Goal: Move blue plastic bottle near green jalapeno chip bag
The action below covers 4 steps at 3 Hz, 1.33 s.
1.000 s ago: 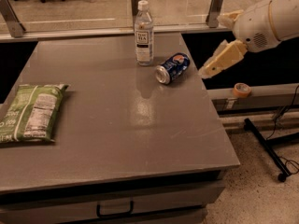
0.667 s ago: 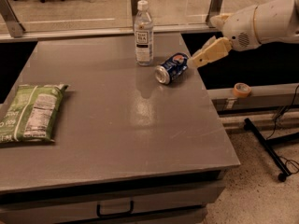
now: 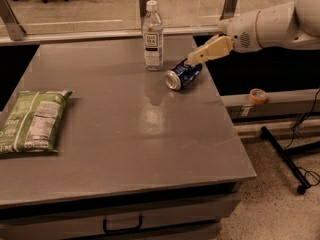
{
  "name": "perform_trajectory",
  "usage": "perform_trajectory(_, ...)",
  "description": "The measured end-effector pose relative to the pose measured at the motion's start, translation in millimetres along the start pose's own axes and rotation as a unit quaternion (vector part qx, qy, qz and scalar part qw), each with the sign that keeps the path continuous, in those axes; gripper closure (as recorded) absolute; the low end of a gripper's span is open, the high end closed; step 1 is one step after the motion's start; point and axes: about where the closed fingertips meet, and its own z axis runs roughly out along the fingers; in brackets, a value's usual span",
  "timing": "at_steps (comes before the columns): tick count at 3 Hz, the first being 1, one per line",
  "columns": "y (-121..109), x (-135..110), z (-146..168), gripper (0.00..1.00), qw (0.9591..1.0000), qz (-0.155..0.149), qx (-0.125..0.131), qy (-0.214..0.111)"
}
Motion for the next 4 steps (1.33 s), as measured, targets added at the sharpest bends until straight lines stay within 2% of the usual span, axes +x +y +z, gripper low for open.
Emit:
perform_trajectory(1,3.2,-3.0,12.1,0.00,0.9999,-0.012,0.000,-0.002)
perform_trajectory(3,7.3,-16.7,86.2,0.00,0.9984,-0.021,-0.022,-0.046)
perform_trajectory(4,5.1,-26.7,125.2,0.00,0.9972,-0.013,-0.030,-0.068)
